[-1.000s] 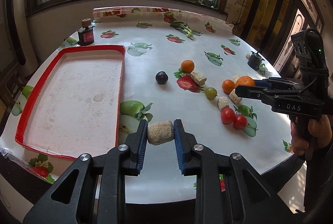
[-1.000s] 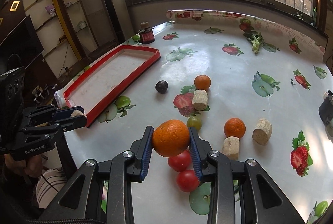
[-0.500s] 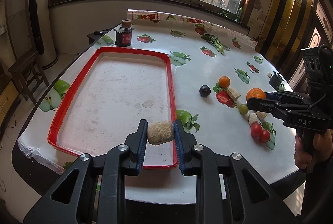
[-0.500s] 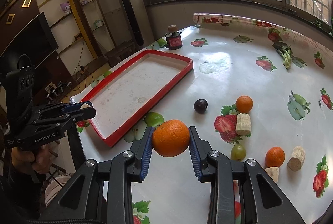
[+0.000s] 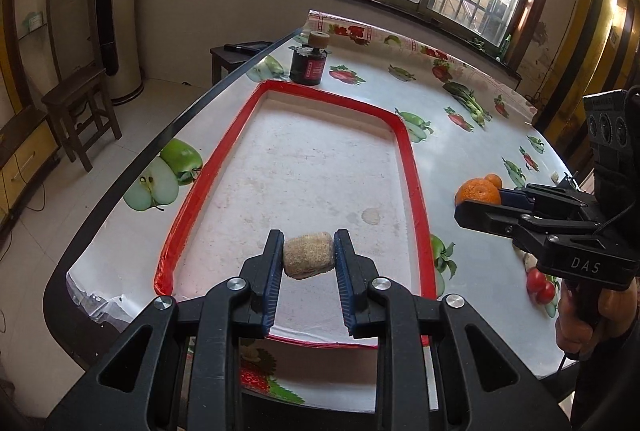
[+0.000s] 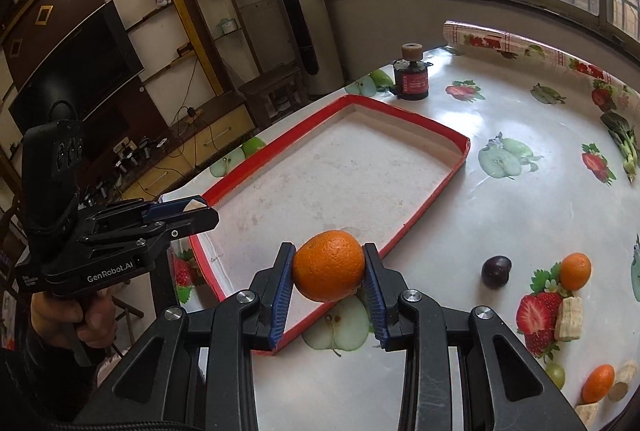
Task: Organize fruits
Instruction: 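Carry the orange and block to the red tray and release both, then move both open grippers back toward the remaining fruits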
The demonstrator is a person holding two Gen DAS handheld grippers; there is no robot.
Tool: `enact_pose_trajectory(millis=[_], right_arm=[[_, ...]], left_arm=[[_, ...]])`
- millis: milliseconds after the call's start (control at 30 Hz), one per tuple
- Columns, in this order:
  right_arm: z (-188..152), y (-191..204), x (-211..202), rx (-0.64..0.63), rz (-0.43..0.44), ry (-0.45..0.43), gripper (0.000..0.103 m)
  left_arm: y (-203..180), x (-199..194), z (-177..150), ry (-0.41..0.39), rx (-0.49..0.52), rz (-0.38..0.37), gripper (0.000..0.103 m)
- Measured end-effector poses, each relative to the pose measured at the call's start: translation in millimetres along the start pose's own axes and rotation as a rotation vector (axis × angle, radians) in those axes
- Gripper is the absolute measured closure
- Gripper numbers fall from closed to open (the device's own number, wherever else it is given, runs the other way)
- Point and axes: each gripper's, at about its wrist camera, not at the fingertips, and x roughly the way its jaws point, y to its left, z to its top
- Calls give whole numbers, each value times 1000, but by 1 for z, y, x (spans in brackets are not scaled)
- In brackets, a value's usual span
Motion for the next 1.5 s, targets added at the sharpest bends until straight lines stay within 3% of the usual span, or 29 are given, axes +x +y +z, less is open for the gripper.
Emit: enact_pose_trajectory(millis=[400, 600, 933, 967, 1033, 1100, 1500], right_arm=[[36, 2, 75, -10, -10, 80, 69], [34, 3, 107, -31, -38, 132, 69], [28, 0, 128, -57, -75, 181, 68], [28, 2, 128, -64, -80, 175, 67], [28, 3, 126, -72, -83, 169, 56], [28, 6, 120, -82, -92, 154, 49], [23, -7, 45, -36, -96, 24, 43]], left_arm=[[20, 36, 9, 50, -27, 44, 80], [23, 51, 3, 86, -18, 62, 80], [21, 63, -3, 126, 0, 92, 78], [20, 63, -3, 127, 1, 94, 76], [19, 62, -2, 130, 6, 124, 56], [19, 58, -2, 115, 5, 138, 47], [1, 20, 2, 43, 3, 110, 47]])
